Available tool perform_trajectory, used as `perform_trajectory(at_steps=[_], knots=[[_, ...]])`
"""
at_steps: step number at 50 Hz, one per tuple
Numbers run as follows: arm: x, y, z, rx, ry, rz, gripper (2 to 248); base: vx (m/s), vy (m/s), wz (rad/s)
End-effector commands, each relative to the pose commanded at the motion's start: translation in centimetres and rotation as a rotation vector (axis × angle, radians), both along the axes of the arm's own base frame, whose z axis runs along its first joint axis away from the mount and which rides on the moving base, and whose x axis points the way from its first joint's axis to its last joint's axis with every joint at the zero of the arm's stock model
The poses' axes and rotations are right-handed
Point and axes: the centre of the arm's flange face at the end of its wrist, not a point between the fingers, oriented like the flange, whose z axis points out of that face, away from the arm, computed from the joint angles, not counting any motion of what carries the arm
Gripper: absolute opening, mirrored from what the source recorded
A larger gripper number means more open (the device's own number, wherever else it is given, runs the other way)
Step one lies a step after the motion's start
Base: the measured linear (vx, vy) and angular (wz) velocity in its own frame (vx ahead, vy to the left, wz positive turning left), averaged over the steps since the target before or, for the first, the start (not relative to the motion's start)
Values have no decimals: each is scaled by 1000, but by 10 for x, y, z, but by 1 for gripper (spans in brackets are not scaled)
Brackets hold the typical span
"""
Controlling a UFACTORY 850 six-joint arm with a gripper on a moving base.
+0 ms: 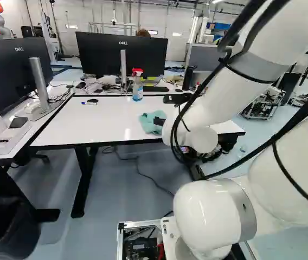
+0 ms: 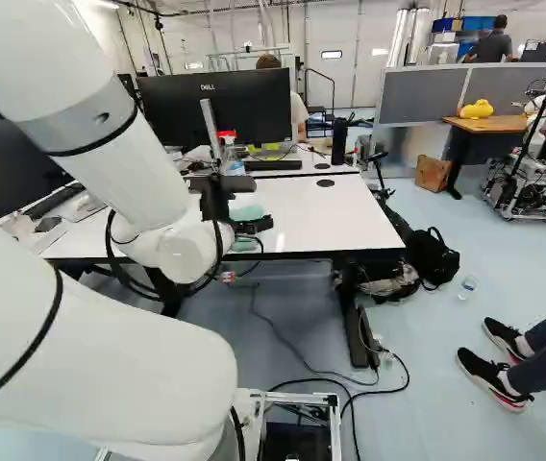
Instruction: Clean the table with the green towel
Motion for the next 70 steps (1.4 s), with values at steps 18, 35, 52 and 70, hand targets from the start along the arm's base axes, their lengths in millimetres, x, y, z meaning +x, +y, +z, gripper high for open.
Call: perform_trajectory(at_steps=[18,35,52,70], knots=[[-10,-2,-5,-2,-36,-3,247,0,0,0],[-14,-3,-7,-3,-50,-4,247,0,0,0],[-14,-3,-7,-3,-50,-4,247,0,0,0],[-14,-3,-7,-3,-50,-4,247,0,0,0]])
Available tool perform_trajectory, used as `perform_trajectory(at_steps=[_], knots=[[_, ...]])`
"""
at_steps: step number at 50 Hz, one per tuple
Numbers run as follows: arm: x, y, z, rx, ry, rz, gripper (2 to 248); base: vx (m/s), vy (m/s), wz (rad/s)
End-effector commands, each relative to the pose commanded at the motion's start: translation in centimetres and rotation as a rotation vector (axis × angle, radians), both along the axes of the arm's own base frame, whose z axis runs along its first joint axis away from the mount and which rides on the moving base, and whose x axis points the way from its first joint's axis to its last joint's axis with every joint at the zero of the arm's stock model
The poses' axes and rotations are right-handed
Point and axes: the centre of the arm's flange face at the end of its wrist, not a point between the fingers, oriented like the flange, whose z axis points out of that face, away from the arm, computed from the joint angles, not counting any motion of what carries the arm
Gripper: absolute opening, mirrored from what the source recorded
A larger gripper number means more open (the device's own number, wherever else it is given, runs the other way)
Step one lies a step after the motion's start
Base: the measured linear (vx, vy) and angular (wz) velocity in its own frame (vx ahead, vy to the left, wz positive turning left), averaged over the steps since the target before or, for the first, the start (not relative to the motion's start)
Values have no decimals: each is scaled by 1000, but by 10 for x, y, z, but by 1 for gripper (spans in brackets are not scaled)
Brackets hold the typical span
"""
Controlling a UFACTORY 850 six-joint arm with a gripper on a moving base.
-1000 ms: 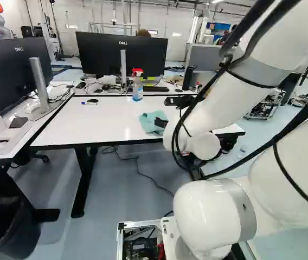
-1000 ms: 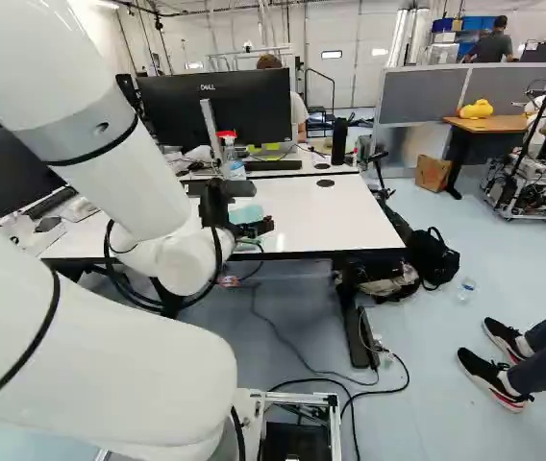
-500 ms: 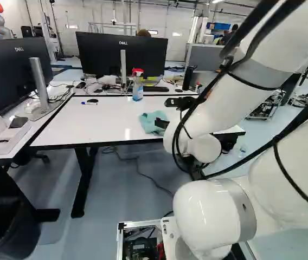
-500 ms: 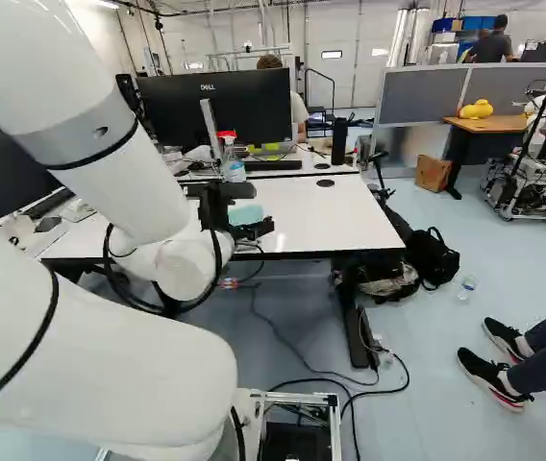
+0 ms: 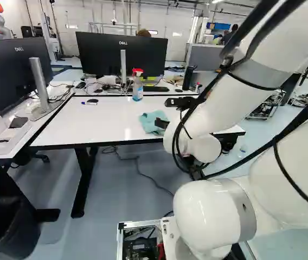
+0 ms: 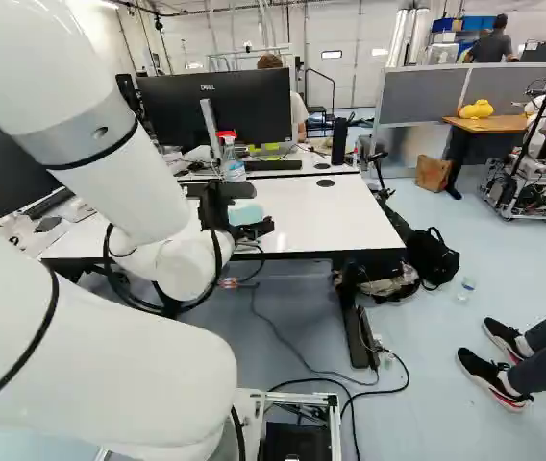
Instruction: Clean the table with the green towel
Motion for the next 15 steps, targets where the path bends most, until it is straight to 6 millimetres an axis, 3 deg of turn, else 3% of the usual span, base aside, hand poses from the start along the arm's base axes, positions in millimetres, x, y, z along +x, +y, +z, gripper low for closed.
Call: perform_trajectory(at_steps=[15], knots=[[0,0,0,0,0,0,247,0,0,0]])
